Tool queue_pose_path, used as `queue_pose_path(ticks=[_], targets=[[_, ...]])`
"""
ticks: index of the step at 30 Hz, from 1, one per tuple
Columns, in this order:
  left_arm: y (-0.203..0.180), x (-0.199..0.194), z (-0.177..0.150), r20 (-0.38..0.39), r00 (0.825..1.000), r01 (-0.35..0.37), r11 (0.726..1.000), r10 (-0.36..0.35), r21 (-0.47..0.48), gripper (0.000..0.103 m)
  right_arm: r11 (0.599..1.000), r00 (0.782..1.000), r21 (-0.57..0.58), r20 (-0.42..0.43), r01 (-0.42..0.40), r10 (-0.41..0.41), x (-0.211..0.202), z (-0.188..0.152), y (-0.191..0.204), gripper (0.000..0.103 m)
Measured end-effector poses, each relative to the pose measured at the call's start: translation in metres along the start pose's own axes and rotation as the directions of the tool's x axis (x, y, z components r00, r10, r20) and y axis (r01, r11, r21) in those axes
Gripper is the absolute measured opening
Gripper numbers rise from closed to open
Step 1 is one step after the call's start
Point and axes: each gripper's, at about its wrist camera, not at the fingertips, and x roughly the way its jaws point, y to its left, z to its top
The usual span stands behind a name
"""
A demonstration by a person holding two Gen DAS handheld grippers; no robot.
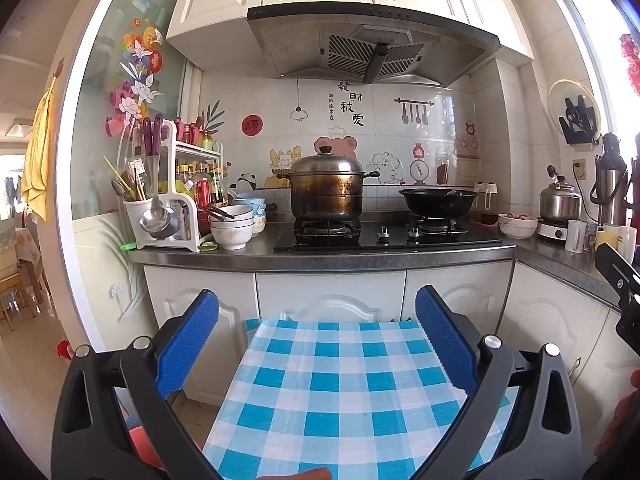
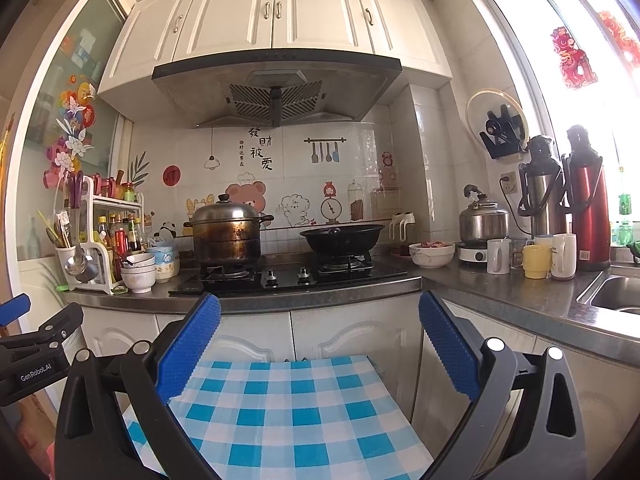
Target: Collect trash
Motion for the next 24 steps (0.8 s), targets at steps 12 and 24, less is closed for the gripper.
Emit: queue_pose_path(ticks=[12, 24], targets=[[-0.002, 0.008, -0.005, -0.010, 1.000, 0.004, 1.000, -0.004, 0.005, 0.099, 1.000, 1.000, 0.000, -0.019, -0.007, 0.007, 0.007, -0.005, -0.004, 0.098], [-0.004, 0.034, -0.023, -0.056, 0.998, 0.011, 1.000, -0.011, -0.009, 0.099, 1.000, 0.994, 0.009, -0.102, -0.029, 0.030, 0.040, -0.028, -0.009, 0.098]])
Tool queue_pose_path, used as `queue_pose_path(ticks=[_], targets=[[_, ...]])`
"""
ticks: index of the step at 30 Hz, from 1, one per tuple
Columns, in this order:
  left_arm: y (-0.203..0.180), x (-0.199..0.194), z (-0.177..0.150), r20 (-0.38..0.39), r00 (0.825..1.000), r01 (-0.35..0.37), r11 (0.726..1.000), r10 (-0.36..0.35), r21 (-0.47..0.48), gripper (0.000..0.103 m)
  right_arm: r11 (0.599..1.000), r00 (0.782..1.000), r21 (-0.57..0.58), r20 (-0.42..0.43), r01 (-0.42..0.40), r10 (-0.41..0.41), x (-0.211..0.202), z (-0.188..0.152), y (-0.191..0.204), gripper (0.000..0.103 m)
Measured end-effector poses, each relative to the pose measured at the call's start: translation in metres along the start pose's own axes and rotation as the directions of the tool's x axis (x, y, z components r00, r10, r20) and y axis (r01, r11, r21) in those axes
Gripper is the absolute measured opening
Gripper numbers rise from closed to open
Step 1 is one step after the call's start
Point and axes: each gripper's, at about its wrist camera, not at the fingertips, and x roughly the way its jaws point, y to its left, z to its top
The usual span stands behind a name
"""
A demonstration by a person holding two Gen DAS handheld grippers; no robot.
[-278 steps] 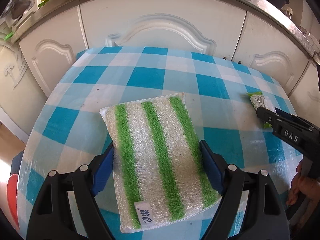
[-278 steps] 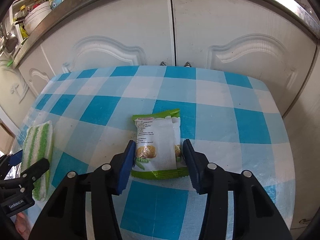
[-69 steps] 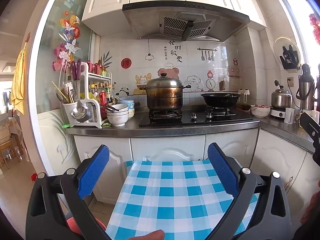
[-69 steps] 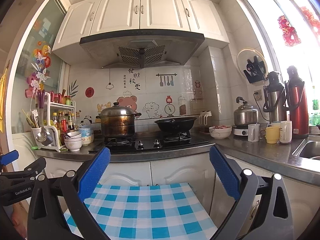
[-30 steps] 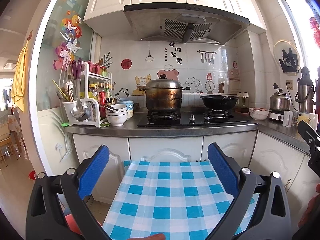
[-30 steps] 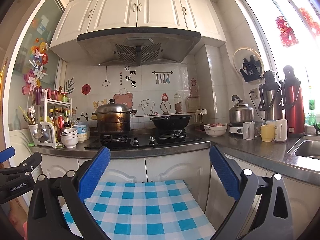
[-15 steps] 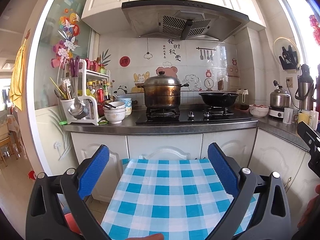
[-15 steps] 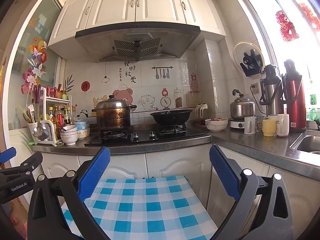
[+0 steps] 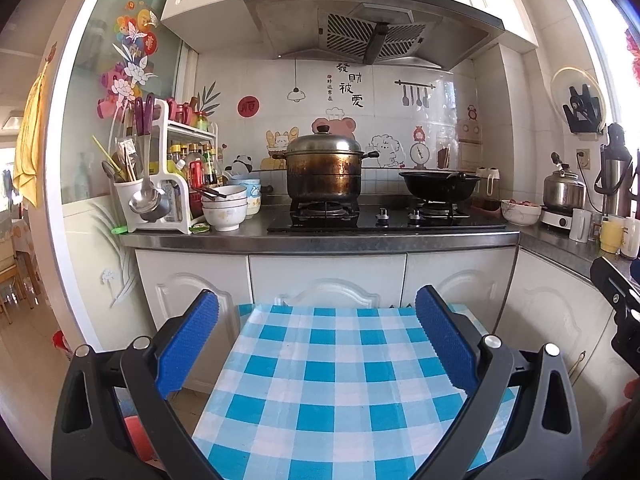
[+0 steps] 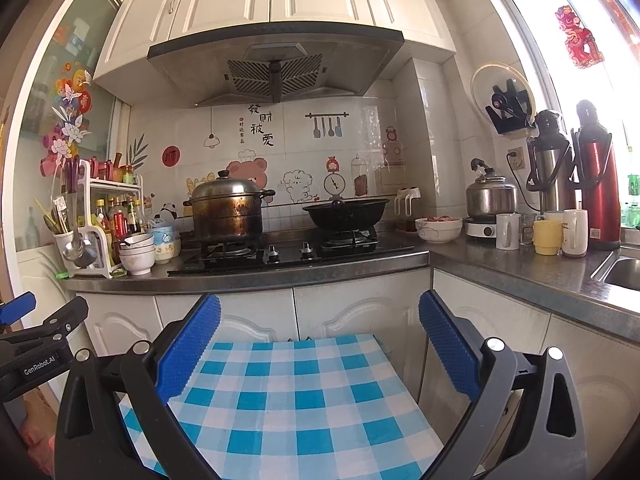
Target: Collect trash
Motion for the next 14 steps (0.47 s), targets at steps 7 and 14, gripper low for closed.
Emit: queue_pose_path(ticks=[7, 14], targets=[[-0.014, 0.071, -0.058, -0.222, 0.975, -0.007, 1.000, 0.012, 0.021, 0.099, 1.000, 0.978, 0.023, -0.206, -0.011, 0.015, 0.063, -0.047, -0.013, 0.098], [-0.034, 0.158, -0.146, -0.518, 0.854, -0.035, 0.999, 0.044, 0.027, 0.099, 0.999, 0.857, 0.031, -0.516, 0.011, 0.007, 0.150, -0.134, -0.023, 0.098]])
